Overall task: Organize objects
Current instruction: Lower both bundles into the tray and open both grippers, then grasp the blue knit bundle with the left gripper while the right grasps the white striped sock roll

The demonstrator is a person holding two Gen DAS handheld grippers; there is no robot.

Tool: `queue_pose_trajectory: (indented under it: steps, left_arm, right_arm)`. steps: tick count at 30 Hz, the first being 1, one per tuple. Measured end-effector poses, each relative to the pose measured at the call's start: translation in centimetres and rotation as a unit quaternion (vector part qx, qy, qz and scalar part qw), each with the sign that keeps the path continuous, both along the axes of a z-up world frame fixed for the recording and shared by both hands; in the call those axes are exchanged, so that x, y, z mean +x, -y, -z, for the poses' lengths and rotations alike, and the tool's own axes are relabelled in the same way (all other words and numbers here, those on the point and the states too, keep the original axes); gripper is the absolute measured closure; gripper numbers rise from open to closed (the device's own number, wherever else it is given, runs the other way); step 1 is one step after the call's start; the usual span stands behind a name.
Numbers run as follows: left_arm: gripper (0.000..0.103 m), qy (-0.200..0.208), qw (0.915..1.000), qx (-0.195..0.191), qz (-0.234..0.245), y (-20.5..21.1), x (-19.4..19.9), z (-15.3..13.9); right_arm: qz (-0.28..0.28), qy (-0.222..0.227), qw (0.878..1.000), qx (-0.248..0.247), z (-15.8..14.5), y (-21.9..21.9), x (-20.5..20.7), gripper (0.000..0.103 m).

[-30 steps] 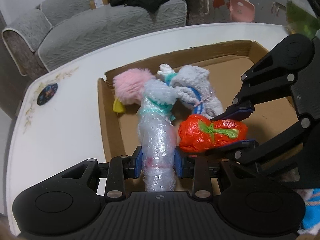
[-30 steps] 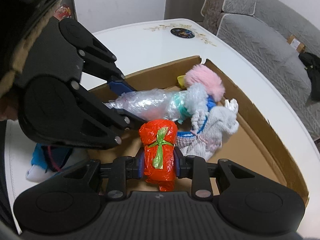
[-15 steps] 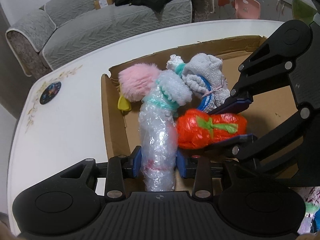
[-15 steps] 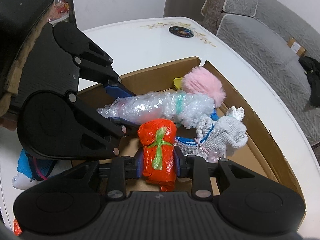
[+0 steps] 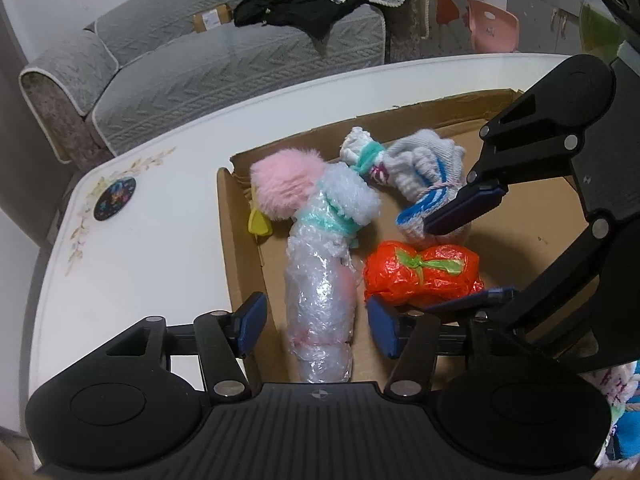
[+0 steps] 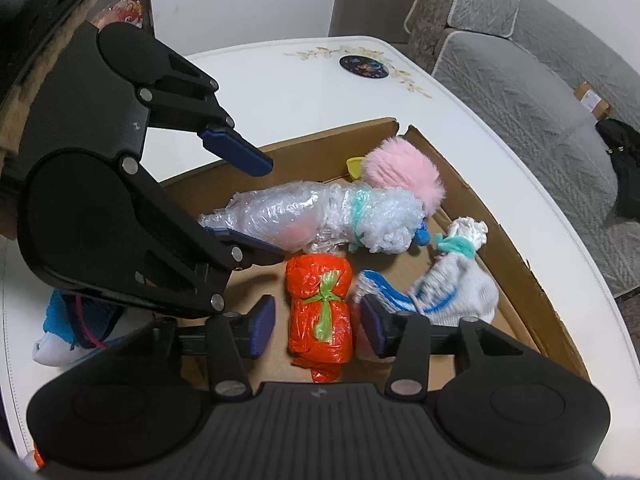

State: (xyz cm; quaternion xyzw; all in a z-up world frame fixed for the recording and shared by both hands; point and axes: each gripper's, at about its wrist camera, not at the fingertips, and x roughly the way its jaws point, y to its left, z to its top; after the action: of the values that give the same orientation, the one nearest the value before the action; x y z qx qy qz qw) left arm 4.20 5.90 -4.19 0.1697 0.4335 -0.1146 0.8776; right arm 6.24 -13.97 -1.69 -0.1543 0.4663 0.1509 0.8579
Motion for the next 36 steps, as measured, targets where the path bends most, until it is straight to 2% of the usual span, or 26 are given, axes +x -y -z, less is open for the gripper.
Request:
queue_pose_trajectory:
  steps: [10,21,25,29,36]
  left_arm:
    - [0.039,0.008,1.0,-0.002,-0.002,-0.2,-0.8,-1.3]
    - [0.034,0.026,0.9995,-0.012,-0.012,-1.6,-3.1,-3.9]
    - [0.033,0.031,0.9991,-0.018,-0.021,-2.7,-5.1,-4.7]
    - [0.032,0.029,0.9983,-0.039,-0.032,-3.7,-7.4,-4.8]
    - [0.029,0.017,0.9947,-0.09,-0.047,-3.5,-11.1,-3.0]
  right_arm:
    - [-0.004,0.006,1.0,-0.007,-1.0,-0.6,-0.4,0.057]
    - [-0.003,0.031,0.999,-0.009,-3.3,-0.9,-1.8,0.053]
    - [-0.002,0.045,0.999,-0.01,-4.7,-0.8,-3.9,0.051]
    - [0.007,0.062,0.998,-0.006,-5.7,-0.4,-7.1,0.046]
    - [0.058,0.075,0.995,0.005,-4.5,0.5,-15.2,0.038]
